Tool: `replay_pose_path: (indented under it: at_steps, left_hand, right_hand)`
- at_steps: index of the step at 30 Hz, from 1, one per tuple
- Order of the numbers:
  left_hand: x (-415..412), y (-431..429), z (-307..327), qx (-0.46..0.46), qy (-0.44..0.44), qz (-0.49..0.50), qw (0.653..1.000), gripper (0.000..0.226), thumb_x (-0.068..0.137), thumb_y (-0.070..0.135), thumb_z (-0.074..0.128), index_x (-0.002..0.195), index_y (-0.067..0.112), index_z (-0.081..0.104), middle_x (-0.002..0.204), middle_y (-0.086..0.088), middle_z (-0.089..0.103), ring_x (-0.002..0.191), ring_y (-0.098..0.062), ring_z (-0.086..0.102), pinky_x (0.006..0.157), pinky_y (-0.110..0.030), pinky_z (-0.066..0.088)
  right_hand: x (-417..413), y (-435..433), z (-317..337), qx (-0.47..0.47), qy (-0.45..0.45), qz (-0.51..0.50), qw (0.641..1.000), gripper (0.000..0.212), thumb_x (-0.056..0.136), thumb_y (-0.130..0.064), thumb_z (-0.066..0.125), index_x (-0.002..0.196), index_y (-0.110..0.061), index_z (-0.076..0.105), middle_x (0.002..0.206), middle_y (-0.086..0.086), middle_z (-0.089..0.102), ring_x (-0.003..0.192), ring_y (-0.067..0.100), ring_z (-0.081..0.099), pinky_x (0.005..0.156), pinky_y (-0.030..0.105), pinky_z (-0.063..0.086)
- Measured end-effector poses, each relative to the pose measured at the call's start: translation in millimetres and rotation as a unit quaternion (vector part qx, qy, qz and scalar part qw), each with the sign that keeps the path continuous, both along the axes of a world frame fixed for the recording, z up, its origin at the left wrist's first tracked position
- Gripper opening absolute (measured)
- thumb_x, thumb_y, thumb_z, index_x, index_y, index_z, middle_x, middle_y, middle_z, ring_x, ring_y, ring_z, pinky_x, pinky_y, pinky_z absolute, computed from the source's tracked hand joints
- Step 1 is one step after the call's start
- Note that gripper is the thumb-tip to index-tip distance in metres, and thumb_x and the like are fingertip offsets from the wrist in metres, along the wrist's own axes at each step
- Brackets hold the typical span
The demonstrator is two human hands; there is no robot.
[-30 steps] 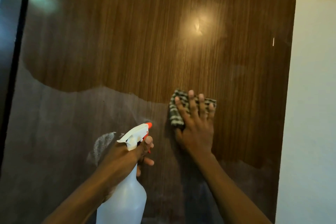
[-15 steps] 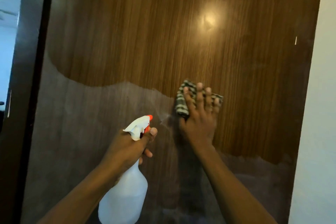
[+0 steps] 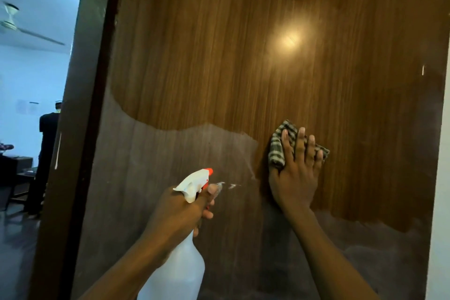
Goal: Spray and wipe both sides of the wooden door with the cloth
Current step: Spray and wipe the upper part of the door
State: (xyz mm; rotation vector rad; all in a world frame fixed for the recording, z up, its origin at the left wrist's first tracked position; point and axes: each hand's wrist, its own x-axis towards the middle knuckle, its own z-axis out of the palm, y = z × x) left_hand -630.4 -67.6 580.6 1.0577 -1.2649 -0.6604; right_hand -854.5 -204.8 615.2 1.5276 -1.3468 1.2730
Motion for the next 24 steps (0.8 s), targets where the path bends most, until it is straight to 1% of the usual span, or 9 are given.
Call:
replay_pose_path:
  at_steps: [2,4,8,11,14,16,18,21,24]
  left_hand:
    - [7.5,0.6,0.0,0.004,-0.014,0.043,0.999,0.041,0.080,0.043,0.060,0.106,0.011,0.064,0.090,-0.008,0.070,0.077,-0.022,0.067,0.052,-0.024,0.049]
    - [13.9,0.5,-0.6,0.005,-0.018,0.086,0.996,0.042,0.082,0.037,0.061,0.114,0.010,0.061,0.106,-0.013,0.067,0.086,-0.025,0.065,0.054,-0.021,0.048]
    - [27.0,4.7,1.0,-0.004,-0.004,0.051,0.999,0.067,0.063,0.054,0.059,0.117,0.014,0.060,0.106,-0.013,0.068,0.083,-0.025,0.066,0.059,-0.029,0.051]
    - [34.9,7.8,3.5,-0.010,-0.013,0.053,0.998,0.065,0.066,0.059,0.060,0.116,0.019,0.059,0.106,-0.011,0.068,0.086,-0.028,0.067,0.061,-0.032,0.053]
    - [37.4,10.3,8.2,0.005,0.013,0.065,0.998,0.074,0.055,0.060,0.061,0.116,0.018,0.055,0.116,-0.009,0.063,0.096,-0.026,0.063,0.070,-0.034,0.054]
    - [39.4,12.4,13.5,-0.004,0.007,0.086,0.996,0.058,0.068,0.052,0.058,0.117,0.020,0.053,0.113,-0.006,0.064,0.094,-0.021,0.063,0.064,-0.028,0.052]
    - [43.6,17.2,16.9,-0.018,-0.007,0.107,0.994,0.035,0.082,0.042,0.059,0.113,0.026,0.053,0.103,0.001,0.067,0.087,-0.014,0.062,0.058,-0.023,0.050]
    - [51.2,22.0,13.5,-0.026,-0.029,0.122,0.992,0.023,0.084,0.041,0.059,0.104,0.030,0.053,0.096,0.005,0.068,0.086,-0.013,0.062,0.060,-0.026,0.051]
    - [61.7,25.2,6.2,-0.011,-0.030,0.122,0.992,0.010,0.084,0.040,0.060,0.090,0.033,0.056,0.090,0.007,0.068,0.082,-0.013,0.064,0.056,-0.024,0.050]
  right_hand:
    - [11.6,-1.4,-3.4,-0.003,0.034,-0.005,0.999,0.072,0.092,-0.052,0.033,0.157,-0.027,0.015,0.165,0.008,0.005,0.152,0.030,0.001,0.121,0.053,0.006]
    - [16.3,-1.9,-26.5,-0.009,0.103,-0.003,0.995,0.072,0.091,-0.051,0.037,0.156,-0.026,0.019,0.164,0.010,0.008,0.151,0.032,0.005,0.121,0.054,0.009]
    - [7.8,2.1,-80.8,-0.019,0.210,0.009,0.977,0.063,0.093,-0.049,0.036,0.152,-0.025,0.035,0.163,0.009,0.018,0.149,0.032,0.017,0.115,0.057,0.024]
    - [14.4,2.9,-68.9,-0.020,0.146,0.009,0.989,0.065,0.092,-0.050,0.036,0.152,-0.025,0.033,0.162,0.010,0.018,0.150,0.034,0.016,0.114,0.060,0.023]
    - [57.4,4.6,-22.4,-0.024,0.079,0.021,0.996,0.070,0.093,-0.055,0.032,0.155,-0.024,0.023,0.163,0.012,0.012,0.151,0.035,0.007,0.119,0.059,0.010]
    - [91.9,3.5,1.5,-0.034,0.097,0.041,0.994,0.070,0.094,-0.057,0.033,0.156,-0.025,0.022,0.164,0.011,0.012,0.151,0.035,0.006,0.119,0.057,0.007]
    - [117.9,2.7,0.6,-0.048,0.158,0.061,0.984,0.068,0.094,-0.054,0.039,0.155,-0.026,0.026,0.163,0.010,0.015,0.150,0.034,0.010,0.119,0.056,0.012]
    - [112.9,2.8,-41.9,-0.052,0.264,0.085,0.959,0.068,0.093,-0.052,0.046,0.154,-0.026,0.028,0.163,0.007,0.016,0.150,0.031,0.013,0.118,0.055,0.019]
    - [73.8,2.4,-73.1,-0.058,0.271,0.080,0.958,0.066,0.092,-0.050,0.048,0.153,-0.027,0.032,0.162,0.005,0.019,0.149,0.030,0.018,0.119,0.053,0.019]
